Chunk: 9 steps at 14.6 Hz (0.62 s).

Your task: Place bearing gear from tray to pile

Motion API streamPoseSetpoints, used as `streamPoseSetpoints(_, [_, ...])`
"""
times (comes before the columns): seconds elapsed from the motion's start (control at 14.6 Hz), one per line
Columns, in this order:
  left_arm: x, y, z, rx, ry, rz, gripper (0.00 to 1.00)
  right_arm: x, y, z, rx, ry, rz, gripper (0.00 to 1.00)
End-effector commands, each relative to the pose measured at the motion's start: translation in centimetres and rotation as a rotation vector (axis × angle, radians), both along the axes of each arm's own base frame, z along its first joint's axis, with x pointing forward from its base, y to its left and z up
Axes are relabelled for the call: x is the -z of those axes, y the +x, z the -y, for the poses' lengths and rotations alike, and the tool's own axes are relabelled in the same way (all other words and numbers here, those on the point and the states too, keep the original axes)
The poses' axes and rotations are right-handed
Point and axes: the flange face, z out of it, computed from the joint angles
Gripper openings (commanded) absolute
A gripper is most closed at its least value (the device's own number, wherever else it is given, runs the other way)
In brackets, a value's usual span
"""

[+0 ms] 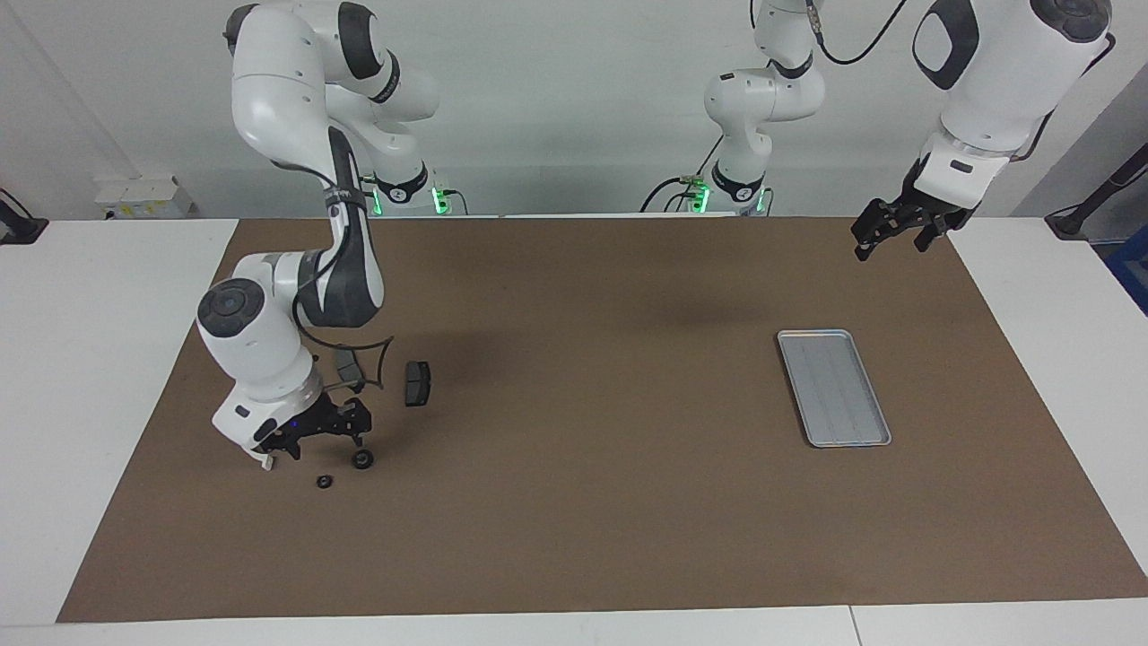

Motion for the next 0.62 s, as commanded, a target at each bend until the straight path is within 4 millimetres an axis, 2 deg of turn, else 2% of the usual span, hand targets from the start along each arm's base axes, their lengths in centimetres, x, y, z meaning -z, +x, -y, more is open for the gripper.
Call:
streamPoseSetpoints(0.0, [-0.2,-0.7,0.0,0.005,-0.010,-0.004,1.00,-6.0,-2.3,-0.6,0.016,-0.009,-0.018,1.00])
streamPoseSetpoints(0.14, [-0.2,-0.7,0.0,0.007,-0.010,-0.004,1.00,-9.7,-3.8,-0.8,0.017,-0.005,-0.018,1.00])
streamPoseSetpoints(0.34, [-0.3,-0.7,0.0,0.005,-0.011,-0.003,1.00,-14.7,-6.1,-2.5,-0.006,0.002,-0.005,1.00])
streamPoseSetpoints(0.55, [-0.3,-0.7,0.0,0.007,-0.010,-0.003,1.00,-18.0,-8.5,-2.4,-0.001,0.002,-0.035,1.00])
